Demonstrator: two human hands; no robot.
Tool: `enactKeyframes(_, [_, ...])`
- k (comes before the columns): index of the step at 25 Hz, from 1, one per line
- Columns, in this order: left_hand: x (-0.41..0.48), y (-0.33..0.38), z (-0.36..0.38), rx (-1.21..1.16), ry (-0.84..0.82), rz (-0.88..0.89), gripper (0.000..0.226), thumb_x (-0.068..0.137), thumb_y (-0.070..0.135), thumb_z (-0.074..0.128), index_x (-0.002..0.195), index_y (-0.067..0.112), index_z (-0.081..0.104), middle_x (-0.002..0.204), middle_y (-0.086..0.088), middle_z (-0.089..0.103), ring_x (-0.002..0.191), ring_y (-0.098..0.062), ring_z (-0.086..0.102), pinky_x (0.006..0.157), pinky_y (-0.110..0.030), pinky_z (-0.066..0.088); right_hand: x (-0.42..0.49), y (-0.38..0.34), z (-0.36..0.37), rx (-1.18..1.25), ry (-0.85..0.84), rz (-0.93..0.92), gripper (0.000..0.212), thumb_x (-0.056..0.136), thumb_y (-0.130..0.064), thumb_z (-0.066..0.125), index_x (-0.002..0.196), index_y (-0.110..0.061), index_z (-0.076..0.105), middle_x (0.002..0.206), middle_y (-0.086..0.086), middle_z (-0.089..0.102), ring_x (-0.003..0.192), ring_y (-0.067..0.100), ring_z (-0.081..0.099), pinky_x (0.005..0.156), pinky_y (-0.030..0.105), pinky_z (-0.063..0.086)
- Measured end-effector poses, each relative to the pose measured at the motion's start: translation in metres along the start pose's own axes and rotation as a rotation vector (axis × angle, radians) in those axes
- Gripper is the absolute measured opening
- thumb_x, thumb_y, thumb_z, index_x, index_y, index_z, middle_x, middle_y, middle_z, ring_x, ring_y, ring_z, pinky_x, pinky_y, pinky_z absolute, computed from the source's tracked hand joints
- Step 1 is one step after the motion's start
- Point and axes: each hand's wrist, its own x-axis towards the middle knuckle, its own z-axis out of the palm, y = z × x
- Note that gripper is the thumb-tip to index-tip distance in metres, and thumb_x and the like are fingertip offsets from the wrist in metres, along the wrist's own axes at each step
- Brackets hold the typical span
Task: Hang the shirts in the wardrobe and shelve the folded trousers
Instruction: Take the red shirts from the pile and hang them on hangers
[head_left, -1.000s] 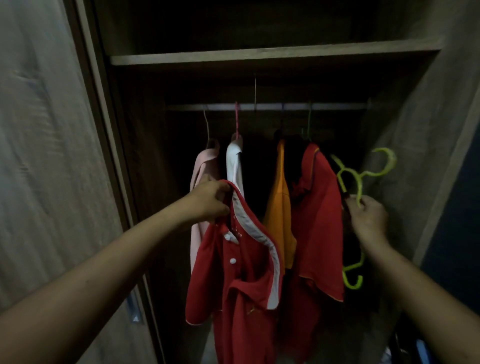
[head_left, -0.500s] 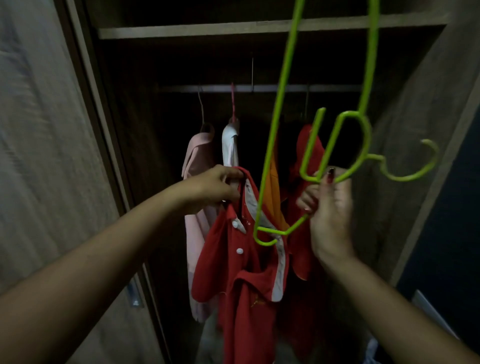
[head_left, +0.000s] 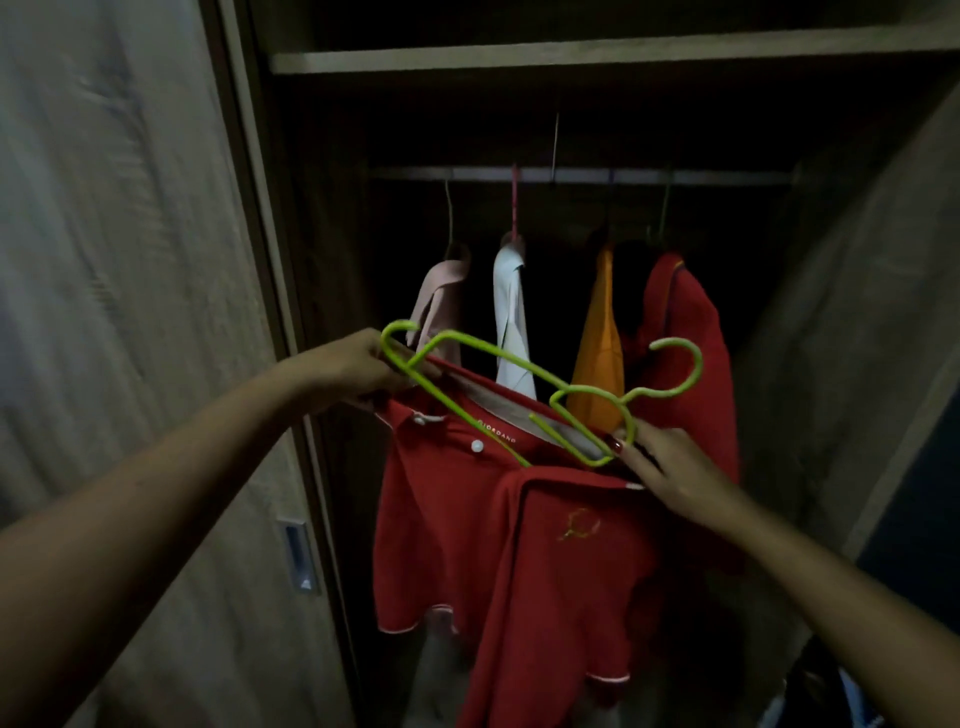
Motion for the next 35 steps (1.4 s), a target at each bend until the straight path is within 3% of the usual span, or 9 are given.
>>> enactKeyframes(4, [0.0,-0.01,-0.004,0.04,-0.111,0.024,0.045,0.085,-0.013,0.047,0.102,0.02,0.073,0.08,-0.01,0.063,0.055,-0.008,0.048,0.047,-0.015,0.044,0.007,0.013,-0.008,-0.13,-0.201,0.039,0.01,0.093,-0.015,0.053,0.085,-0.018,0.058,0.072,-0.006,0.063,0.066,0.006,0.062,0.059,0.017,0.046])
enactKeyframes(10, [0.001,-0.012,-0.004,0.085,-0.139,-0.007,0.044,0.084,-0.018,0.044,0.102,0.011,0.072,0.084,-0.012,0.066,0.054,-0.005,0.058,0.046,-0.013,0.047,0.014,0.012,-0.011,-0.273,-0.238,0.049,0.014,0.093,-0.015,0.052,0.085,-0.009,0.061,0.073,-0.004,0.06,0.064,0.01,0.06,0.06,0.022,0.046])
enactKeyframes(16, [-0.003,-0.002,0.003,0.129,-0.039,0.07,0.029,0.087,-0.002,0.057,0.1,0.016,0.074,0.097,-0.005,0.074,0.076,-0.011,0.066,0.056,-0.012,0.052,0.009,0.004,0.003,-0.477,-0.273,-0.078,0.009,0.09,-0.019,0.05,0.088,-0.014,0.057,0.087,0.006,0.061,0.082,0.025,0.062,0.07,0.035,0.047])
enactKeyframes(21, [-0.005,0.009,0.023,0.252,0.02,0.242,0.038,0.078,-0.005,0.055,0.094,0.022,0.077,0.089,0.001,0.076,0.079,-0.019,0.07,0.067,-0.025,0.057,0.039,-0.041,-0.004,-0.358,-0.171,-0.15,0.014,0.091,-0.017,0.055,0.083,-0.008,0.062,0.081,0.008,0.062,0.077,0.019,0.057,0.068,0.028,0.038])
enactKeyframes(24, [-0.003,0.002,0.025,0.237,-0.062,0.276,0.039,0.08,0.001,0.061,0.112,0.023,0.069,0.098,0.01,0.072,0.08,-0.009,0.068,0.068,-0.022,0.056,0.047,-0.055,0.007,-0.228,-0.293,-0.143,0.012,0.091,-0.012,0.056,0.085,-0.012,0.067,0.08,0.003,0.066,0.075,0.01,0.058,0.068,0.025,0.041])
enactKeyframes(26, [-0.001,-0.012,0.018,0.269,-0.091,0.317,0.042,0.084,0.02,0.066,0.126,0.026,0.059,0.109,0.008,0.069,0.092,-0.01,0.066,0.078,-0.027,0.055,0.051,-0.059,0.001,-0.048,-0.291,-0.065,0.024,0.091,-0.014,0.057,0.075,-0.03,0.064,0.067,-0.012,0.062,0.065,-0.005,0.054,0.061,0.018,0.04])
enactKeyframes(29, [0.0,-0.033,0.012,0.442,-0.024,0.453,0.063,0.079,0.068,0.048,0.124,0.026,0.06,0.112,0.006,0.068,0.1,-0.006,0.064,0.087,-0.028,0.051,0.057,-0.065,-0.012,0.083,-0.194,-0.02,0.019,0.088,-0.028,0.053,0.073,-0.023,0.063,0.067,-0.004,0.061,0.067,0.003,0.054,0.062,0.028,0.042])
enactKeyframes(33, [0.006,-0.049,0.032,0.287,0.174,0.554,0.044,0.086,0.054,0.047,0.1,0.018,0.067,0.09,0.0,0.07,0.085,-0.014,0.067,0.076,-0.042,0.051,0.057,-0.068,-0.031,0.141,-0.23,-0.037,0.012,0.091,-0.018,0.058,0.092,-0.015,0.07,0.088,-0.002,0.07,0.083,0.006,0.064,0.075,0.023,0.048])
enactKeyframes(35, [0.01,-0.053,0.037,0.249,0.279,0.617,0.037,0.088,0.048,0.048,0.096,0.017,0.067,0.086,0.001,0.07,0.082,-0.014,0.068,0.073,-0.04,0.052,0.054,-0.051,-0.052,0.106,-0.255,0.051,0.026,0.089,-0.028,0.057,0.108,-0.013,0.067,0.105,-0.002,0.069,0.097,0.005,0.063,0.088,0.026,0.05])
